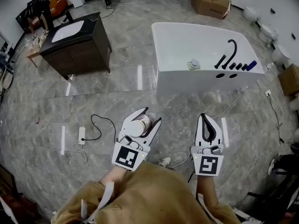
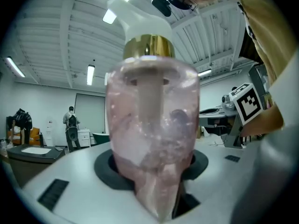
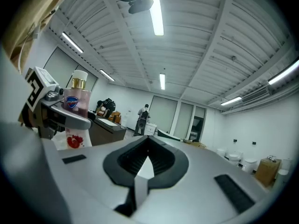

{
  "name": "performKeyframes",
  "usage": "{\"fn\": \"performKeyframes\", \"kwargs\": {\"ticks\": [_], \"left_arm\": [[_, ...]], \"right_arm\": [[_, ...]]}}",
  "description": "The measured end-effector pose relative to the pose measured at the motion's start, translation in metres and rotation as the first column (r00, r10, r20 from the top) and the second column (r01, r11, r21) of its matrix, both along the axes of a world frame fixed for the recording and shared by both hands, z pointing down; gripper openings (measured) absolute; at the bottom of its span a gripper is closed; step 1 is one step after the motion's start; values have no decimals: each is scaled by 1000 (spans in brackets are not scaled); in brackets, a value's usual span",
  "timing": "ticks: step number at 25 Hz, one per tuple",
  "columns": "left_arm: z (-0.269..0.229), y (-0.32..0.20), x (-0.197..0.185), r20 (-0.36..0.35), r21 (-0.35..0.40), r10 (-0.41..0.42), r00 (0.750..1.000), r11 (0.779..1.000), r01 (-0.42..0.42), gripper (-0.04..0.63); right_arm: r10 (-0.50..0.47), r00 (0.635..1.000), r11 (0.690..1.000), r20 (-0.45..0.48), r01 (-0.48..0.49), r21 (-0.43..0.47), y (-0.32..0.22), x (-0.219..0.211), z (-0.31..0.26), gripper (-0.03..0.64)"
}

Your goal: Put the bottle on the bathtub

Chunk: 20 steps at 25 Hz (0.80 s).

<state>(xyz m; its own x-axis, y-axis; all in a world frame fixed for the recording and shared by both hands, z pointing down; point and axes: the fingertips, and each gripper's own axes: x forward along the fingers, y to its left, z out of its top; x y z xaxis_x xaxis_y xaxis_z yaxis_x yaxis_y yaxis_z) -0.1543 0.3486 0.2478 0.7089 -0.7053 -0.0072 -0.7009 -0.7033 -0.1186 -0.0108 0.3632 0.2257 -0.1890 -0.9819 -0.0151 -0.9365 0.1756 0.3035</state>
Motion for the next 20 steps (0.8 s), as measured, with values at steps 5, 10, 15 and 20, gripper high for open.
{"fn": "performKeyframes", "kwargs": {"ticks": [5,10,15,20], "left_arm": [[1,-2,-11,-4,2,24,1000,1000,-24,199],[14,-9,-26,-26,-23,40,999,999,-40,199],[21,-16,-31,-32,-37,64,997,997,-66,199],[27,-31,-30,-24,-60,77,997,995,-78,199]], "right_arm": [[-4,1000,1000,13,4,-19,-2,-13,0,5],[33,999,999,14,-33,-25,-3,-24,6,6],[106,994,991,4,-106,-84,0,-19,18,6],[104,995,993,15,-103,-60,-13,-9,23,6]]}}
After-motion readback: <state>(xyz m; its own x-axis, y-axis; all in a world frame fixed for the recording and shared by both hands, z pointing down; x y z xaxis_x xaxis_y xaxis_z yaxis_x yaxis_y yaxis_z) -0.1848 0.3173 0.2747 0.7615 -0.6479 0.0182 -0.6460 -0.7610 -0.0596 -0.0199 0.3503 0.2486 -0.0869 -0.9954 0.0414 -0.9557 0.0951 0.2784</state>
